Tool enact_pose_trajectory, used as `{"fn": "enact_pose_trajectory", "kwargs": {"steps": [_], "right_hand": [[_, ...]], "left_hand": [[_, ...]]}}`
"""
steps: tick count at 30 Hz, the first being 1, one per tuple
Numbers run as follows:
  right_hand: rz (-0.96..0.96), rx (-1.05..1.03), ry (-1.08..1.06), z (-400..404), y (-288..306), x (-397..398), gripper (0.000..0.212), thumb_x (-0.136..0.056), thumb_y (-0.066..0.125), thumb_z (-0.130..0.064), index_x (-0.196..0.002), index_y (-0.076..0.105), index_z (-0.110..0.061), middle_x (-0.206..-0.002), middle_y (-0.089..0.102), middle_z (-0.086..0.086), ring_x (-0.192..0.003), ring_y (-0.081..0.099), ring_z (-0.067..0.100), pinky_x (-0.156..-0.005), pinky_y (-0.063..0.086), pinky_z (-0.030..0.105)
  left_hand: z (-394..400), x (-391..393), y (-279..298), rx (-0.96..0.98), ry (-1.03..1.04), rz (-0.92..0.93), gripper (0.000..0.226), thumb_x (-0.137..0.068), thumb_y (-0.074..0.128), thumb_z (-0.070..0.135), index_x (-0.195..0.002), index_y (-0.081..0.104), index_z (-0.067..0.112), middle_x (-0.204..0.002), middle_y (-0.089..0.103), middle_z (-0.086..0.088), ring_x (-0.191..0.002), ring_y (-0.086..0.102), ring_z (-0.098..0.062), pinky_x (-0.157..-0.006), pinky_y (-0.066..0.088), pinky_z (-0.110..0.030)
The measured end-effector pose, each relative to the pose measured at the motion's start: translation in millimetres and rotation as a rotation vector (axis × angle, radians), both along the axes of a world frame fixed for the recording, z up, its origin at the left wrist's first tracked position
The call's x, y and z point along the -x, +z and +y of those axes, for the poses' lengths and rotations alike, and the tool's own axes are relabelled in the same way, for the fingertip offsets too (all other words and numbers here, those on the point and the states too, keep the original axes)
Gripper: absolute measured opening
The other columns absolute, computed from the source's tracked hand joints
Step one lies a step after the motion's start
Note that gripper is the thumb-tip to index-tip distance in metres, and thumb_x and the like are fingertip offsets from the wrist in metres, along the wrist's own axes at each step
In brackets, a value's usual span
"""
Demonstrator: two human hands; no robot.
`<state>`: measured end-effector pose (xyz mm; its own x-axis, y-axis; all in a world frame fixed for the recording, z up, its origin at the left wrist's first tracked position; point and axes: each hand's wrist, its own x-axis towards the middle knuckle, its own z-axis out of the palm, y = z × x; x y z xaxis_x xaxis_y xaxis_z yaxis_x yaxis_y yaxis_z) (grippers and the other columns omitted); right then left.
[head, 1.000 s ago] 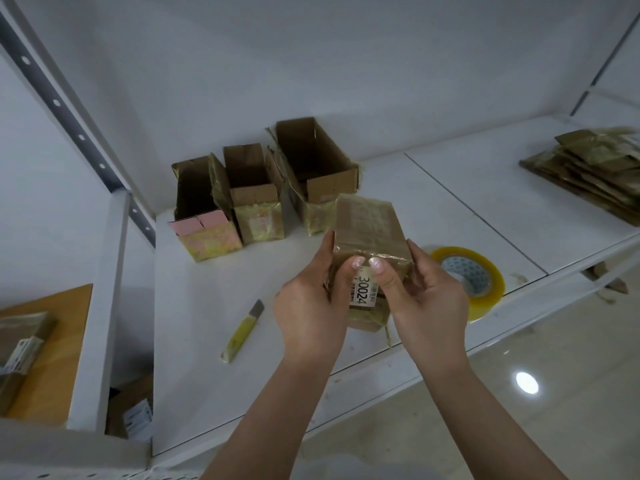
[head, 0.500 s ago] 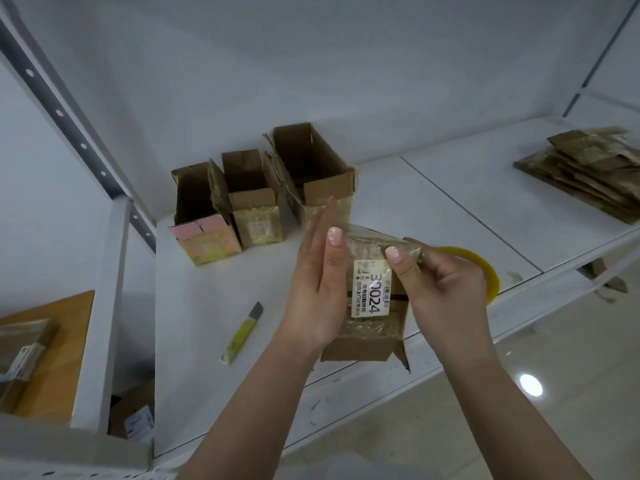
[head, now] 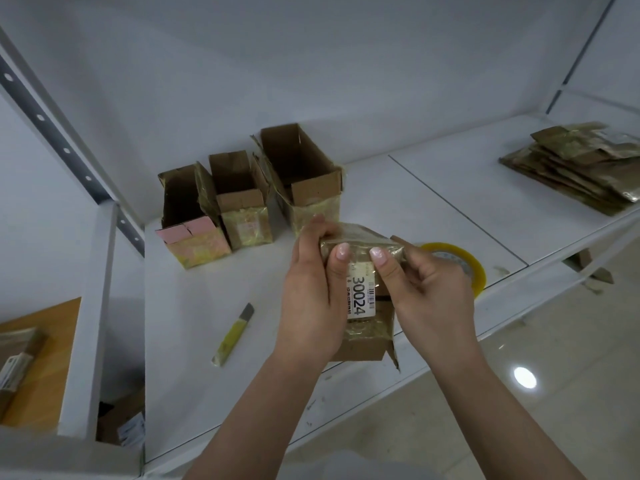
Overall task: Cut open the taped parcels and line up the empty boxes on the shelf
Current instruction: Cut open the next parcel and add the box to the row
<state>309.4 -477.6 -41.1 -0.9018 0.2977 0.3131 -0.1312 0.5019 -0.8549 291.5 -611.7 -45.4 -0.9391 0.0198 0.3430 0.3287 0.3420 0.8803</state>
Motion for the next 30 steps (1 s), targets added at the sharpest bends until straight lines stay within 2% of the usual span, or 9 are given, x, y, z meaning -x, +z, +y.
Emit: {"fn": "enact_pose_trajectory", "kwargs": {"steps": [2,6,9,11,14,16,19,23,30], "right_hand": [[-0.008,-0.017,0.022,-2,-1,0,0.055,-0.089,0.036,-0.067,-0.101,0.072,-0.027,-0.07,0.07,-0.011,-0.069,0.066,0.006,-0.064,0.056,0.041],[-0.018,-0.033,0.062,-4,1,-3,0.056,-0.091,0.029,-0.064,-0.101,0.07,-0.028,-0.074,0.07,-0.007,-0.073,0.066,0.009,-0.067,0.056,0.042],[-0.05,0.257,0.137,1,5,-5,0.05,-0.09,0.031,-0.066,-0.09,0.072,-0.038,-0.083,0.074,-0.013,-0.083,0.069,0.0,-0.072,0.055,0.017],[-0.041,0.4,0.117,8,6,-1,0.054,-0.094,0.026,-0.067,-0.114,0.069,-0.04,-0.099,0.073,-0.018,-0.095,0.065,-0.008,-0.079,0.048,0.009],[-0.055,0.374,0.189,4,2,2,0.071,-0.086,0.022,-0.075,-0.135,0.057,-0.038,-0.107,0.069,-0.019,-0.108,0.061,-0.006,-0.087,0.048,0.012],[-0.062,0.343,0.225,-5,-3,1,0.076,-0.081,0.024,-0.086,-0.135,0.051,-0.04,-0.108,0.072,-0.009,-0.105,0.067,0.006,-0.088,0.055,0.028],[-0.016,0.162,0.177,-11,-2,0,0.081,-0.081,0.016,-0.085,-0.134,0.05,-0.032,-0.095,0.072,-0.003,-0.09,0.07,0.012,-0.074,0.06,0.042],[0.095,-0.061,0.064,-9,3,2,0.07,-0.092,0.014,-0.062,-0.131,0.055,-0.021,-0.076,0.067,-0.005,-0.07,0.067,0.008,-0.057,0.056,0.039],[0.173,-0.134,0.014,-8,-3,6,0.08,-0.094,0.008,-0.069,-0.127,0.06,-0.016,-0.066,0.065,-0.004,-0.06,0.065,0.012,-0.049,0.054,0.039]], "left_hand": [[1,0,-2,0.02,0.051,0.044,0.032,-0.101,0.033,0.047,-0.122,0.046,0.028,-0.108,0.059,0.0,-0.088,0.06,-0.011,-0.069,0.047,-0.018],[0,-2,-5,0.03,0.084,0.062,0.029,-0.101,0.033,0.045,-0.121,0.046,0.029,-0.112,0.055,0.003,-0.093,0.058,-0.009,-0.073,0.046,-0.016],[-6,0,-2,-0.041,0.07,0.025,0.036,-0.098,0.033,0.049,-0.121,0.049,0.026,-0.108,0.059,-0.002,-0.088,0.06,-0.012,-0.07,0.047,-0.023],[-9,-1,3,-0.127,0.033,-0.018,0.044,-0.095,0.033,0.053,-0.12,0.052,0.022,-0.097,0.062,-0.005,-0.078,0.06,-0.011,-0.064,0.046,-0.021],[-4,-6,9,-0.192,-0.036,-0.037,0.04,-0.096,0.034,0.049,-0.117,0.053,0.022,-0.085,0.062,-0.003,-0.071,0.059,-0.012,-0.061,0.046,-0.025],[0,-8,8,-0.17,-0.022,-0.009,0.04,-0.097,0.033,0.051,-0.117,0.052,0.022,-0.091,0.061,-0.005,-0.076,0.06,-0.015,-0.064,0.045,-0.028],[1,-9,5,-0.13,0.015,0.013,0.046,-0.094,0.031,0.059,-0.117,0.051,0.024,-0.1,0.062,-0.006,-0.087,0.061,-0.02,-0.07,0.05,-0.037],[2,-11,8,-0.06,0.053,0.069,0.041,-0.095,0.029,0.062,-0.116,0.047,0.032,-0.107,0.061,-0.004,-0.099,0.061,-0.026,-0.079,0.053,-0.052],[0,-7,5,-0.069,0.007,0.062,0.049,-0.094,0.032,0.063,-0.122,0.05,0.026,-0.112,0.06,-0.002,-0.101,0.061,-0.022,-0.081,0.054,-0.045]]}}
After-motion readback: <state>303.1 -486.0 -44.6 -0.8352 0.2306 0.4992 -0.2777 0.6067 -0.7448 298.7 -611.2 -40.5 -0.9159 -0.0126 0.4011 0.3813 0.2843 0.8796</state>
